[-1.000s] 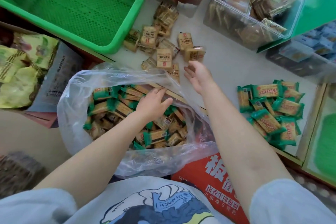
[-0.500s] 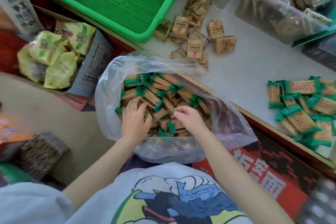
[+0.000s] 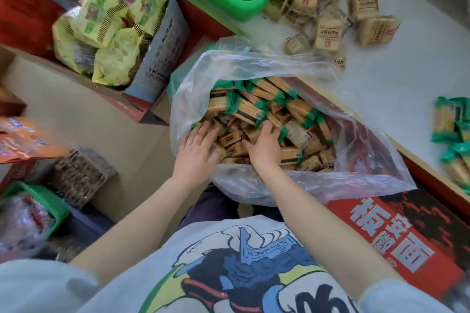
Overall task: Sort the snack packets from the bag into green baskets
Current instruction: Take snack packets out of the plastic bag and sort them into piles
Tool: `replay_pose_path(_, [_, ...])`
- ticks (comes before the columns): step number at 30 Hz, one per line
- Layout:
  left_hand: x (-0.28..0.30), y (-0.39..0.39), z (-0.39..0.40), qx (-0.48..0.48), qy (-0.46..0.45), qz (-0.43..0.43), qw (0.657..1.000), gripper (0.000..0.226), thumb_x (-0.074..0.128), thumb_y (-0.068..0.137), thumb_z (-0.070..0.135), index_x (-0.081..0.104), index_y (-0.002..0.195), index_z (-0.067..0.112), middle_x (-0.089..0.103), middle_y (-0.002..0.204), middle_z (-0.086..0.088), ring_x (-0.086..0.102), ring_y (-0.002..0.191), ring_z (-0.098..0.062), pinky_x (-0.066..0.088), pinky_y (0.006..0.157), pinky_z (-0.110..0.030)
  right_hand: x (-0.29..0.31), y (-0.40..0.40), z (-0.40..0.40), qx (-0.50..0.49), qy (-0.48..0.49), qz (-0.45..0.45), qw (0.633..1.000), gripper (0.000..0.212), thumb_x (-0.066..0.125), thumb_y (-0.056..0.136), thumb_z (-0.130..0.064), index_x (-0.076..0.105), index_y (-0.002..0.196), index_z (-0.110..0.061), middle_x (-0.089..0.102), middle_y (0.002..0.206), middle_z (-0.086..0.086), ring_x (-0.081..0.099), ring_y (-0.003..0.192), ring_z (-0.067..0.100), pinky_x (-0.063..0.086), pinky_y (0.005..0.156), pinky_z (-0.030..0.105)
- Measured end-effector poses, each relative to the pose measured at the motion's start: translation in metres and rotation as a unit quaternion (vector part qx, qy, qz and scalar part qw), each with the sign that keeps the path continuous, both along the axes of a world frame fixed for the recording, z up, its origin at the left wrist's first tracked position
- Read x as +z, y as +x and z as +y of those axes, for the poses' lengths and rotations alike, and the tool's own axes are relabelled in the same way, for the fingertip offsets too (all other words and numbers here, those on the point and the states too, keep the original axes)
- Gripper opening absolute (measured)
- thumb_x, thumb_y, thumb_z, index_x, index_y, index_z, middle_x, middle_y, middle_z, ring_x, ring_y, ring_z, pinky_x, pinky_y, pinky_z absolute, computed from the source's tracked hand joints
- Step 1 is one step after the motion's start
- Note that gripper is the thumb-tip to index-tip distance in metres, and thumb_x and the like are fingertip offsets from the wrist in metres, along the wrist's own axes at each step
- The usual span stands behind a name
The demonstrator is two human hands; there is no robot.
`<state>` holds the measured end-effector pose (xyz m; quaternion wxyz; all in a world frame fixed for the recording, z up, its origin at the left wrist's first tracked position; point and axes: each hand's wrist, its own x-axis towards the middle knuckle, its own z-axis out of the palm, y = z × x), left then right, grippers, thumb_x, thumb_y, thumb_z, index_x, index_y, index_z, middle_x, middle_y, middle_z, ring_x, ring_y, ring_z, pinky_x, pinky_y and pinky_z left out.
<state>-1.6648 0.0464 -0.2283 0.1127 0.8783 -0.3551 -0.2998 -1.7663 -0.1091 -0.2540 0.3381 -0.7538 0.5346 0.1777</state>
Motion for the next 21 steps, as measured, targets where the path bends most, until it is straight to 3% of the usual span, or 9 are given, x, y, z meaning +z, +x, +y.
replay_pose_path(4, [-0.002, 0.0, 0.002, 0.013, -0.013, 0.007, 1.0, 0.052, 0.039, 0.104, 0.04, 0.033, 0.155, 0.027, 0.025, 0.164, -0.002, 0.011, 0.153, -0.017, -0.002, 0.123, -0.032, -0.002, 0.002, 0.003, -0.012, -0.05, 0.009, 0.999, 0.056, 0.069, 0.093, -0.033, 0.036, 0.135, -0.016, 0.035, 0.141, 0.016, 0.062, 0.1, 0.034, 0.043, 0.06, 0.034])
replay_pose_path(8, [-0.003, 0.0, 0.002, 0.014, -0.011, 0.013, 1.0, 0.055, 0.034, 0.103, 0.045, 0.033, 0.155, 0.025, 0.025, 0.165, -0.001, 0.01, 0.154, -0.015, -0.003, 0.123, -0.031, 0.0, 0.0, 0.001, 0.06, -0.068, 0.015, 0.996, 0.052, 0.068, 0.093, -0.026, 0.038, 0.134, -0.012, 0.041, 0.138, 0.013, 0.058, 0.112, 0.032, 0.043, 0.063, 0.034])
replay_pose_path(11, [-0.003, -0.001, 0.003, 0.014, 0.002, 0.016, 1.0, 0.062, 0.027, 0.099, 0.05, 0.033, 0.155, 0.024, 0.024, 0.165, 0.0, 0.01, 0.153, -0.014, -0.006, 0.122, -0.029, 0.008, 0.003, -0.011, 0.035, -0.007, 0.023, 0.999, 0.064, 0.07, 0.091, -0.028, 0.034, 0.14, -0.01, 0.046, 0.137, 0.013, 0.06, 0.108, 0.033, 0.046, 0.065, 0.036])
replay_pose_path(15, [0.011, -0.002, -0.008, 0.023, 0.02, -0.003, 1.0, 0.07, 0.019, 0.096, 0.058, 0.035, 0.154, 0.023, 0.028, 0.163, 0.0, 0.016, 0.152, -0.019, 0.006, 0.122, -0.038, 0.034, -0.002, -0.039, 0.022, 0.111, -0.026, 0.993, 0.041, 0.072, 0.086, -0.026, 0.046, 0.115, -0.016, 0.054, 0.117, 0.008, 0.058, 0.09, 0.023, 0.051, 0.069, 0.036])
replay_pose_path(18, [0.029, -0.002, -0.038, 0.045, -0.046, -0.014, 0.998, 0.073, 0.016, 0.093, 0.06, 0.041, 0.15, 0.021, 0.03, 0.162, 0.0, 0.021, 0.15, -0.022, 0.016, 0.12, -0.044, 0.071, -0.019, -0.063, 0.003, 0.152, -0.095, 0.984, 0.035, 0.075, 0.086, -0.027, 0.052, 0.112, -0.022, 0.058, 0.109, -0.002, 0.055, 0.086, 0.01, 0.043, 0.063, 0.024])
replay_pose_path(21, [0.05, -0.003, -0.086, 0.017, -0.164, -0.069, 0.984, 0.057, 0.031, 0.098, 0.047, 0.05, 0.143, 0.017, 0.033, 0.161, -0.005, 0.022, 0.149, -0.023, 0.02, 0.12, -0.047, 0.107, -0.041, -0.085, -0.08, 0.104, -0.183, 0.974, 0.032, 0.077, 0.086, -0.03, 0.055, 0.109, -0.025, 0.057, 0.103, -0.014, 0.056, 0.091, 0.005, 0.045, 0.068, 0.022])
